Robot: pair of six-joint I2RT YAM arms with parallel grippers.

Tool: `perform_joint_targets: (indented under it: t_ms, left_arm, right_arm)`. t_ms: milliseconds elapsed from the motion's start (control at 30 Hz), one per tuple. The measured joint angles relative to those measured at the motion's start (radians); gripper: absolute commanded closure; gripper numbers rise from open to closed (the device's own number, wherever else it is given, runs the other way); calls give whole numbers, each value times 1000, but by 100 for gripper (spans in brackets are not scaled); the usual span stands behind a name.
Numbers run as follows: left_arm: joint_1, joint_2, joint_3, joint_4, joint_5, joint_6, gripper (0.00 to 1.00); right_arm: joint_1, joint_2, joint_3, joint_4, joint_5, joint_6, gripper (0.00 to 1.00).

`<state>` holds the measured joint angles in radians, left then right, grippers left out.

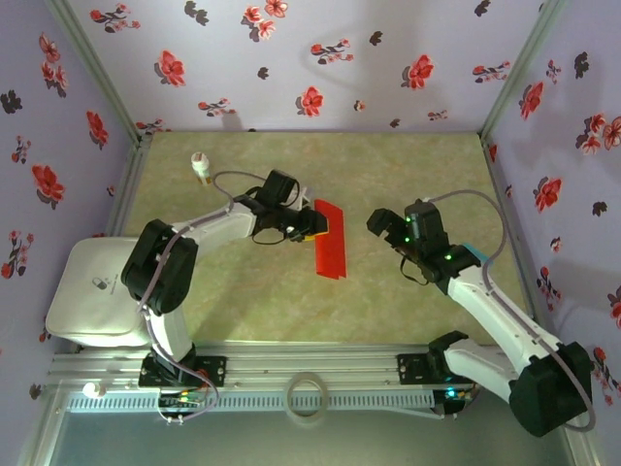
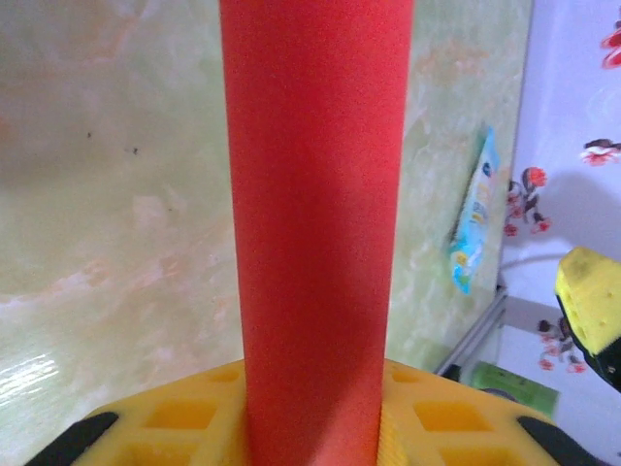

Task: Fold a paper plane with a square sheet of paper (pick it up from the middle)
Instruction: First fold the square sheet of paper in half at the center of the table.

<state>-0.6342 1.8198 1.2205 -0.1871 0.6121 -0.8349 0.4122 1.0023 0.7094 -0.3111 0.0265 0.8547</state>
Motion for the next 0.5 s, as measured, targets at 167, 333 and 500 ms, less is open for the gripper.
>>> perform_joint_targets:
  t_ms: [167, 333, 500]
  left_arm:
    - [4, 0, -29, 81, 48, -48, 66]
    - [4, 13, -32, 127, 74, -58, 66]
    - [4, 58, -49, 138, 81, -58, 66]
  right_arm:
    - [-27, 6, -12, 13, -39, -18, 1]
    - [-26, 33, -71, 81, -114, -7, 1]
    - [-26, 94, -77, 114, -183, 2, 4]
